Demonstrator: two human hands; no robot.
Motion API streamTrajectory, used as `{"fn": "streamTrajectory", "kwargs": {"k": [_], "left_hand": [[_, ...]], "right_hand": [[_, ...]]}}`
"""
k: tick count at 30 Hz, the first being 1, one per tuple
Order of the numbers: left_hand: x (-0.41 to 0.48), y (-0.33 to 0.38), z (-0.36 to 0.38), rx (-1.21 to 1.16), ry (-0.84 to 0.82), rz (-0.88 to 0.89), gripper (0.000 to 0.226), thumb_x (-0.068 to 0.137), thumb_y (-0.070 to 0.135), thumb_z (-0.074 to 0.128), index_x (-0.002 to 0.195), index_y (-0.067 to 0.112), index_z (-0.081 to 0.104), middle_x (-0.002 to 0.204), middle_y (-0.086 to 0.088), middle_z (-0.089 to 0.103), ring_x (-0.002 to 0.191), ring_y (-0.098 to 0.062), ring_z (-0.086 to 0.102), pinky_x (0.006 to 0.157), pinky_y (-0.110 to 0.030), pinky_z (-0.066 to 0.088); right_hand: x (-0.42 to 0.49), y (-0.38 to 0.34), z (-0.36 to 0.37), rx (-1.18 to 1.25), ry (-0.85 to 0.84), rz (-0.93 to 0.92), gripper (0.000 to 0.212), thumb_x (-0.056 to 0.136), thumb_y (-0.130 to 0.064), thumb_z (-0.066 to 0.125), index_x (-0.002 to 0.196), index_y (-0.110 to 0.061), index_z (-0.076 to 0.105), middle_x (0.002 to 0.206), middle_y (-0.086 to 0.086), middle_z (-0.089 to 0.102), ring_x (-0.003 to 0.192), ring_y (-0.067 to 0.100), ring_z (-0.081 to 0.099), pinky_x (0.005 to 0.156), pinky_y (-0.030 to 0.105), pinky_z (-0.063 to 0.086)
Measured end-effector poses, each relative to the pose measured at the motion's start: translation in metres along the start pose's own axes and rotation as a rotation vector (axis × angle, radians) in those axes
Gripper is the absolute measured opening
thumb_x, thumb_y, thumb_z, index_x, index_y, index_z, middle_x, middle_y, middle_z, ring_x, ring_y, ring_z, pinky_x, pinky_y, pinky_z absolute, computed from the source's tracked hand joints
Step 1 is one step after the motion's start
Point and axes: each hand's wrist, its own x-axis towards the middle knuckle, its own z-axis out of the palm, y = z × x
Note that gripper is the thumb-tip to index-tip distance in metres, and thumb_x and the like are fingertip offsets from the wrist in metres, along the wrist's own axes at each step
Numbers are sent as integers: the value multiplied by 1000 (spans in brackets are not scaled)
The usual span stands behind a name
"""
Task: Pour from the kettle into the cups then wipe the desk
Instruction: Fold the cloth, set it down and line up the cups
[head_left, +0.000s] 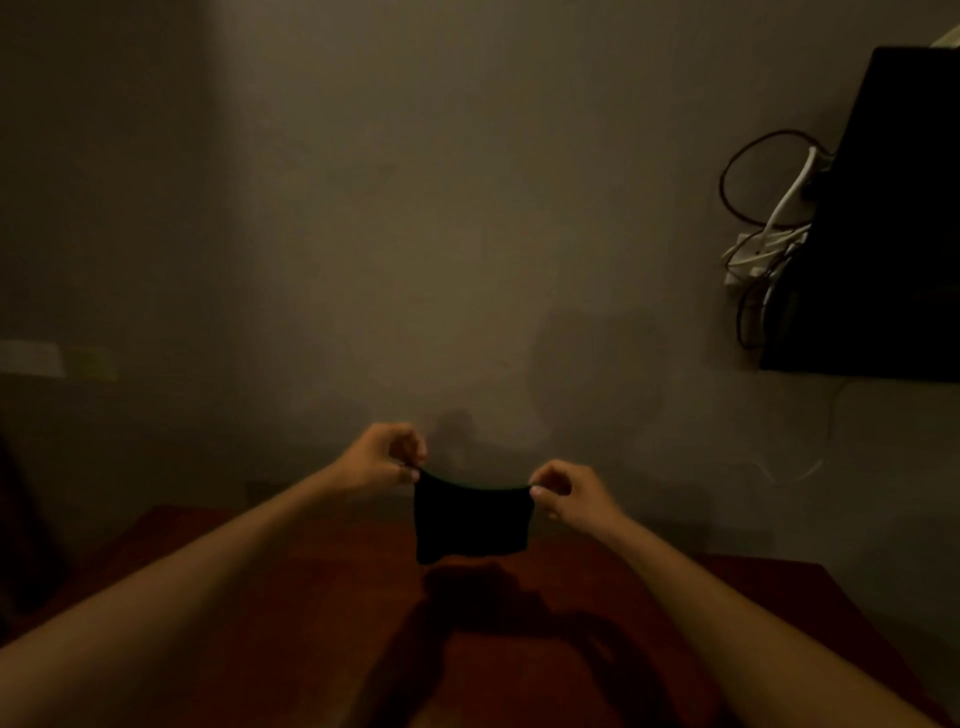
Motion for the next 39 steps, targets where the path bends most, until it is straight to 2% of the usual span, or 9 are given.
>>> {"fn": "streamTrajectory", "kwargs": {"k": [3,12,16,20,25,29,31,34,39], "left_hand": [[-25,-30,25,-15,-141,-98,35,76,-24,70,83,10,62,73,-1,64,61,2,62,61,-16,50],[-75,-79,49,-16,-523,-316,22,89,-7,64,92,15,62,84,1,63,74,-15,64,66,-27,55],[-64,-84,55,16,-491,-364,19,90,-6,67,94,12,62,92,-4,62,79,-16,68,69,-29,58],[-47,-96,66,29,-321,-378,21,88,-12,65,91,8,61,96,-9,61,82,-22,67,67,-31,60],[-28,-111,78,203,-249,-369,22,87,-10,67,86,11,60,80,-7,58,59,-12,64,54,-26,58],[-24,-117,86,486,-359,-317,21,89,1,68,83,19,60,79,0,60,71,-18,68,56,-31,58],[-25,-113,92,602,-385,-271,17,91,8,67,83,20,59,83,2,59,87,-27,69,65,-39,58],[-28,-95,102,593,-414,-204,12,94,18,68,88,19,58,85,3,57,81,-23,64,59,-31,52],[-49,-74,116,693,-713,-325,28,94,35,69,117,18,68,117,1,66,104,-22,68,89,-47,59]], "right_hand": [[-12,29,23,-33,-186,91,25,95,4,59,81,-16,56,69,-2,53,52,-3,53,51,11,41],[-33,56,48,-56,-635,380,12,103,-13,50,94,-17,58,91,6,57,78,17,61,69,31,51],[-27,59,58,-141,-584,377,8,104,-15,50,98,-16,56,94,8,55,73,15,57,62,27,53],[-14,67,71,-137,-438,331,13,104,-11,49,93,-11,55,74,6,53,60,16,52,57,32,48],[5,90,91,-187,-229,284,13,101,-13,55,89,-11,57,69,4,52,54,15,49,44,26,43],[15,112,110,-359,-163,240,12,96,-21,63,85,-16,65,74,1,62,59,17,60,51,30,53],[13,116,115,-428,-142,228,9,92,-23,66,84,-21,63,86,1,65,74,19,65,64,34,57],[11,115,117,-514,-167,198,25,84,-25,73,99,-25,53,110,1,59,97,22,60,83,39,55],[10,101,120,-643,-256,78,50,85,-22,74,127,-24,48,129,5,45,115,26,52,96,40,50]]}}
